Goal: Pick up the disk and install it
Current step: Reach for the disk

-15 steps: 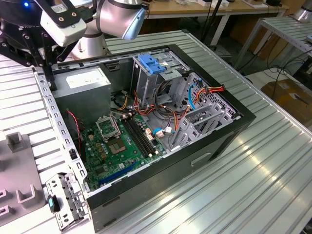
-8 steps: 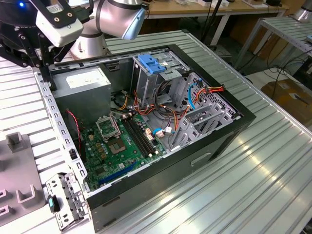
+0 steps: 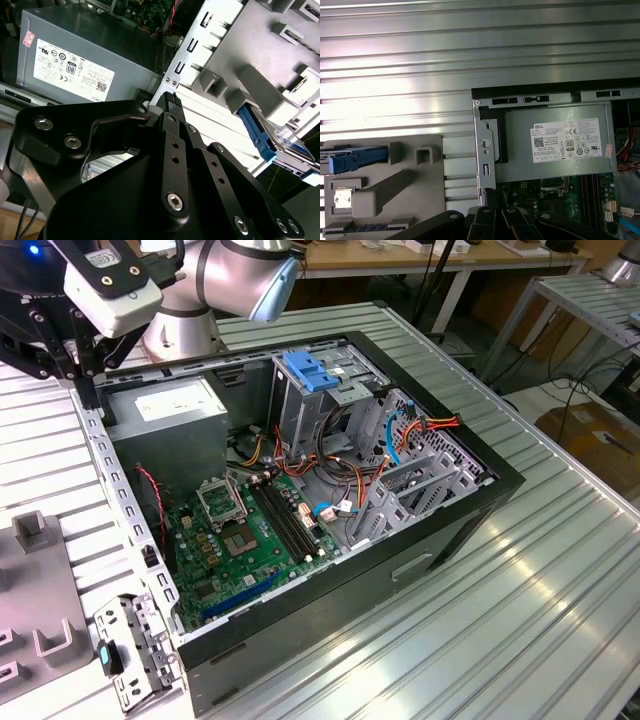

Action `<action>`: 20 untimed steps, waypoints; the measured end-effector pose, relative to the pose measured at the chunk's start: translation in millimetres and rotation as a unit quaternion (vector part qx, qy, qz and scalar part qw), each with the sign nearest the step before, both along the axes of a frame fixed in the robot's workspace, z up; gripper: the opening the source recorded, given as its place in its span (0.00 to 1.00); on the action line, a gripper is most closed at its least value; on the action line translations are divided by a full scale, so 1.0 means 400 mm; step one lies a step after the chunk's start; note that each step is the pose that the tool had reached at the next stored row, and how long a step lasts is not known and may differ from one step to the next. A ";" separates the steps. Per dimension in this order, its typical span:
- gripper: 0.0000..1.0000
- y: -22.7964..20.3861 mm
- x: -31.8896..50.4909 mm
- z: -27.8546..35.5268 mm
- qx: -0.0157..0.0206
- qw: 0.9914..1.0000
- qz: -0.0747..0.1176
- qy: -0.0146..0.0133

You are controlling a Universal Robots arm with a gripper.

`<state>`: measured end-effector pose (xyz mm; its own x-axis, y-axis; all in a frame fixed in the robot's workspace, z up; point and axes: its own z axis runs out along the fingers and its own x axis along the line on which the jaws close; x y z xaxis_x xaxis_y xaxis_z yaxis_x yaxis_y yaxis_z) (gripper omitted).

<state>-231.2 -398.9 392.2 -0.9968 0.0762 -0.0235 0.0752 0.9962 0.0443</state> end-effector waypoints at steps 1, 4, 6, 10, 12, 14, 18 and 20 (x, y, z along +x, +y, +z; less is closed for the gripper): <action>0.11 0.000 -0.001 0.000 0.000 1.000 0.000 0.000; 0.11 0.000 -0.007 0.000 0.000 1.000 0.000 0.000; 0.11 0.000 -0.010 0.000 0.000 1.000 0.000 0.000; 0.11 0.000 -0.016 0.000 0.000 1.000 0.000 0.000; 0.11 0.000 -0.020 0.000 0.000 1.000 0.000 0.000; 0.11 0.000 -0.026 0.000 0.000 1.000 0.000 0.000; 0.11 0.000 -0.034 0.000 0.000 1.000 0.000 0.000; 0.11 0.000 -0.037 0.000 0.000 1.000 0.000 0.000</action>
<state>-246.0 -398.9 392.0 -0.9968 0.0762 -0.0235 0.0751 0.9962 0.0443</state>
